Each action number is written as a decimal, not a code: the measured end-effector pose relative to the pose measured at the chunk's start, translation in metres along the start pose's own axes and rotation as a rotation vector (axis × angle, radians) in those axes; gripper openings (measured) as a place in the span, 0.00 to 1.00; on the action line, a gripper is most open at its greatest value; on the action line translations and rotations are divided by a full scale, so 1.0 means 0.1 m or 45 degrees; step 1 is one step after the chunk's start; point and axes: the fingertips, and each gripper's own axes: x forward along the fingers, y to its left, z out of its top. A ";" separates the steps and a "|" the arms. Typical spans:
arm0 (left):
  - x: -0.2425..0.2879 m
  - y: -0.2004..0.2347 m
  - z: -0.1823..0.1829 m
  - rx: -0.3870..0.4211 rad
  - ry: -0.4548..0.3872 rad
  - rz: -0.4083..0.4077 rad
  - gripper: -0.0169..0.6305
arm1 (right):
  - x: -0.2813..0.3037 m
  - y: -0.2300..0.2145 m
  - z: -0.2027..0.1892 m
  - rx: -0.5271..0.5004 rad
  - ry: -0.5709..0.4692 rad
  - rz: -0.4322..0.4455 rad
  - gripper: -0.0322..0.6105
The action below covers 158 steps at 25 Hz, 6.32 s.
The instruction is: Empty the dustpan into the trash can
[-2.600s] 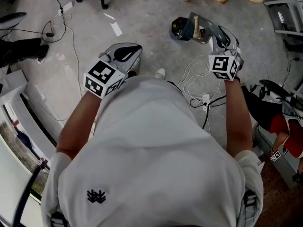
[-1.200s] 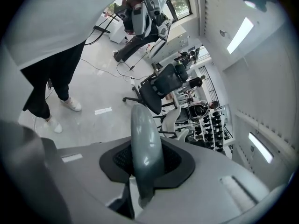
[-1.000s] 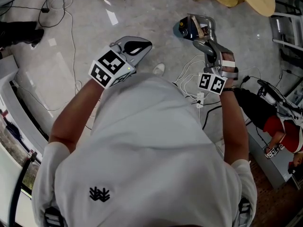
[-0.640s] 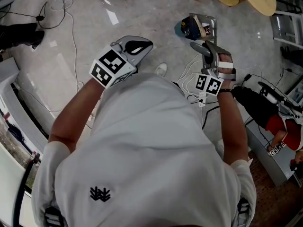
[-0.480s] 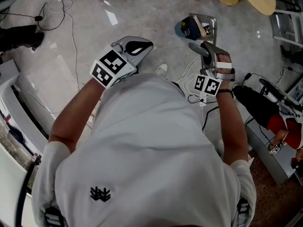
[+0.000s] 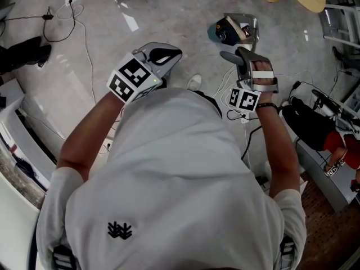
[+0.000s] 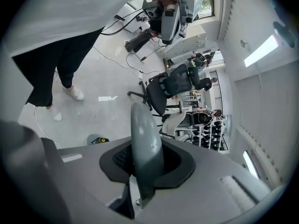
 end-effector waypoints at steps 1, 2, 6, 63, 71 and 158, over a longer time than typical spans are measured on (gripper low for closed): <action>0.01 -0.02 0.01 0.006 0.002 -0.004 0.11 | -0.02 0.00 0.00 -0.008 -0.002 0.000 0.16; 0.03 -0.04 0.03 0.012 0.003 -0.007 0.11 | -0.04 0.00 -0.01 -0.015 -0.005 0.000 0.16; 0.05 -0.09 0.14 0.029 -0.003 -0.013 0.11 | -0.09 -0.04 -0.08 0.001 0.010 -0.008 0.16; 0.14 -0.16 0.09 0.086 0.018 -0.154 0.11 | -0.32 -0.68 -0.92 0.042 0.289 -0.189 0.17; 0.18 -0.16 0.14 0.099 0.023 -0.166 0.11 | -0.39 -0.71 -1.10 0.093 0.338 -0.189 0.17; 1.02 -3.21 -0.35 0.216 0.120 -0.124 0.11 | -3.48 1.87 -1.96 1.669 0.300 -0.057 0.15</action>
